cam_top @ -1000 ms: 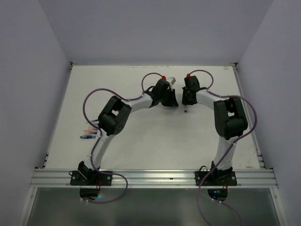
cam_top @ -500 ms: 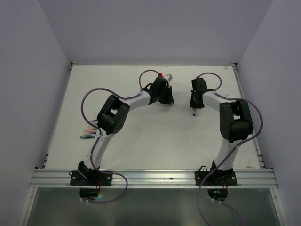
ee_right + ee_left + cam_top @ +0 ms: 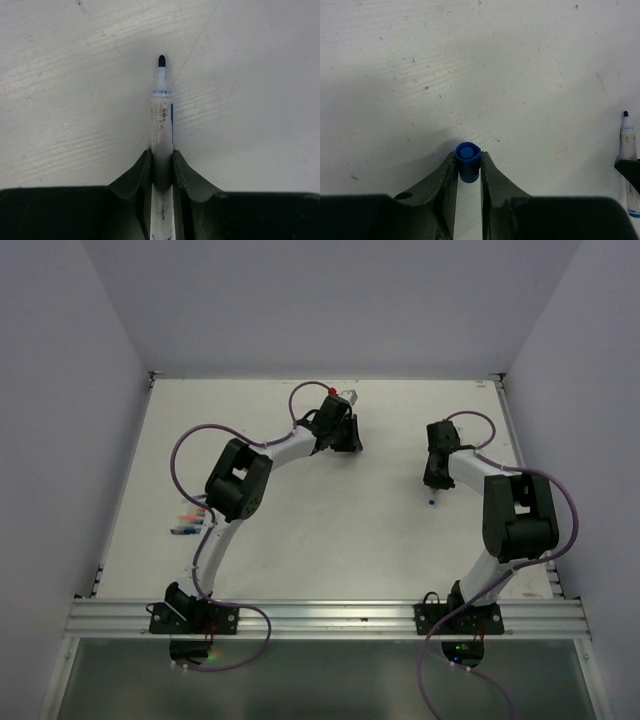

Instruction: Open the pen caps

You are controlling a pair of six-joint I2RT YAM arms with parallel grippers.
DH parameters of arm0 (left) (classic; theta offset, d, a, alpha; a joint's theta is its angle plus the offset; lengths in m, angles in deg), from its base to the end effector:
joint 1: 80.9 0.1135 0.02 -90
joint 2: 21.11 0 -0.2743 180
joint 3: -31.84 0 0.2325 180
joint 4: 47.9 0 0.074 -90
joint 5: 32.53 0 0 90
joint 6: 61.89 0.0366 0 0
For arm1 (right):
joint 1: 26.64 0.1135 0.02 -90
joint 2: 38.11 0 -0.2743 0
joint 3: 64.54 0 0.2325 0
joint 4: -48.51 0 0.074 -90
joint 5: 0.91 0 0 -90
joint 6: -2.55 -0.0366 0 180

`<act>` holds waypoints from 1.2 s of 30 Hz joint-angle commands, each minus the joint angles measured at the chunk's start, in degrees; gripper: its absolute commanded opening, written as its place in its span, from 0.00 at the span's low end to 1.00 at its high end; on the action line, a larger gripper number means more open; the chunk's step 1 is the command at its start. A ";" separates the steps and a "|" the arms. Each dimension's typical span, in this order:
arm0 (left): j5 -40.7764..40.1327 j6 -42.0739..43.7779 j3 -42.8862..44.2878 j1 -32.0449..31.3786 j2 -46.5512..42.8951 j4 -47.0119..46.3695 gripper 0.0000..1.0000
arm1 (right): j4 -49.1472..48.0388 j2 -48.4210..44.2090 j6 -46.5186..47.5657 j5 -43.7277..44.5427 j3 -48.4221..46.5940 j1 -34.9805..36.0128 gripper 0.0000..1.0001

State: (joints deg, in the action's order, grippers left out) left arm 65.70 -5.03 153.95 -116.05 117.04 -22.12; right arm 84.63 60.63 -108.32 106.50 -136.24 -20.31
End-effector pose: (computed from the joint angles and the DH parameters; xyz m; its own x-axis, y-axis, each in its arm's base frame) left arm 0.4303 -0.3094 0.1588 -0.8157 -0.0874 -0.5718 0.2521 0.8360 -0.4873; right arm 0.3172 0.0242 0.1817 -0.8183 0.2512 -0.5170 0.3431 0.9351 -0.0886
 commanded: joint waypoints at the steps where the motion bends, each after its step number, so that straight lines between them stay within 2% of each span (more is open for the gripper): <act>1: -3.39 2.91 -2.21 0.53 2.21 6.84 0.02 | 3.18 0.49 -1.29 2.11 2.08 -0.44 0.19; 3: -3.57 2.65 -2.82 0.53 2.04 6.84 0.05 | 2.39 -0.82 -1.37 1.75 2.87 -0.44 0.29; 8: -4.01 1.77 -3.97 0.62 1.42 6.05 0.21 | 1.68 -1.89 -1.37 0.44 4.37 -0.44 0.38; 16: -6.12 1.86 -3.88 0.62 1.33 7.27 0.37 | 0.63 -3.03 -1.37 -1.41 5.69 -0.35 0.42; 23: -6.91 2.38 -0.72 0.88 3.62 10.00 0.40 | -0.25 -3.37 -1.02 -3.08 6.04 -0.35 0.43; 25: -7.35 2.21 -2.12 0.88 2.48 9.04 0.41 | -0.69 -3.73 -0.93 -3.52 6.21 -0.35 0.43; 27: -7.35 1.95 -5.98 0.88 -0.31 5.46 0.46 | -1.04 -4.17 -0.85 -3.70 6.65 -0.26 0.44; 32: -6.91 1.68 -8.54 0.88 -4.28 3.06 0.58 | -2.09 -6.18 -0.67 -4.84 7.44 -0.26 0.52; 36: -6.74 1.59 -8.19 0.88 -7.27 3.32 0.63 | -2.54 -8.21 -0.58 -4.14 8.23 -0.26 0.61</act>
State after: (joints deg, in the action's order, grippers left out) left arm 61.07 -5.12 147.48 -115.81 112.19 -24.18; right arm 81.46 54.77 -109.04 102.96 -129.40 -20.66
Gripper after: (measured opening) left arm 0.621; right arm 0.591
